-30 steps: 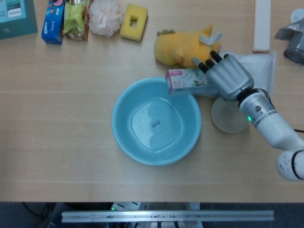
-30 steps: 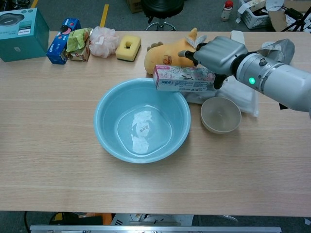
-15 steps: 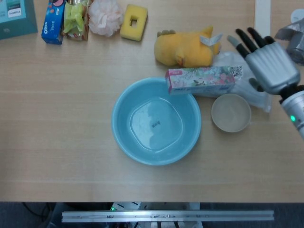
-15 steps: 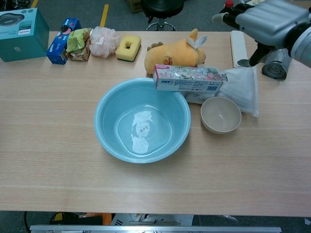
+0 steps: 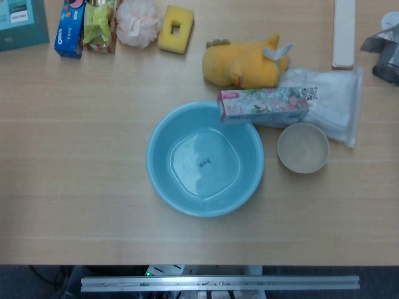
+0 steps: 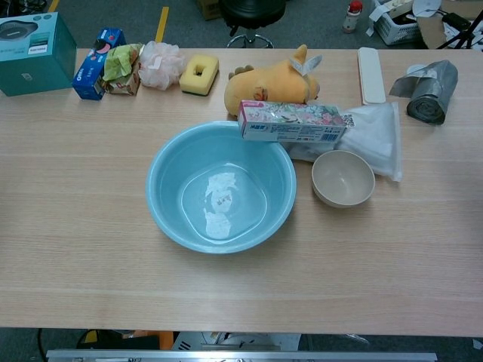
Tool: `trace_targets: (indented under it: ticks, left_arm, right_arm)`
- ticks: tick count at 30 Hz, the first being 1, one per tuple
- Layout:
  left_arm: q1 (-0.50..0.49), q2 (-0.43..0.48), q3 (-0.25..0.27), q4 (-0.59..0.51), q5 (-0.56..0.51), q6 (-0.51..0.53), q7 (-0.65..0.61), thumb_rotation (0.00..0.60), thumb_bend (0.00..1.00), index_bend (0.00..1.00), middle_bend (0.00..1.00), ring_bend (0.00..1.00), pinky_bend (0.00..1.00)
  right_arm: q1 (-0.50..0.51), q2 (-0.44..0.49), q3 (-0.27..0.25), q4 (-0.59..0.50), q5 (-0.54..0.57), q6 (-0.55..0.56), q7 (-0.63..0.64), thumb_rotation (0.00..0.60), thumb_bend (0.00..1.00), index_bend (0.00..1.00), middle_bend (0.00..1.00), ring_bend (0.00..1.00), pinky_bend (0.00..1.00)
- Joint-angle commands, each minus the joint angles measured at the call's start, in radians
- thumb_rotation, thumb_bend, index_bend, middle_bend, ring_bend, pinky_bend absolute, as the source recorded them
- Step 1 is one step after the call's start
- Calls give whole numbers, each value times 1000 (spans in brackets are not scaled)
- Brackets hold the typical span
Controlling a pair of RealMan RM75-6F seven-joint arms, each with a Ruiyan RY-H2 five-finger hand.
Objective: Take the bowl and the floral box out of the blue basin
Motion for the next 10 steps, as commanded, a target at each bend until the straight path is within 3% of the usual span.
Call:
trace_targets:
  ticks: [1, 10]
  left_arm:
    - [-7, -7, 1, -4, -10, -15, 8, 600, 240, 359, 283, 187, 164]
    - [-15, -20, -6, -10, -29, -27, 36, 600, 240, 359, 283, 187, 164]
  right_arm:
    - [-93, 13, -37, 20, -79, 67, 35, 600, 209, 146, 241, 167, 294]
    - [-199, 11, -15, 56, -160, 110, 78, 600, 209, 151, 243, 169, 294]
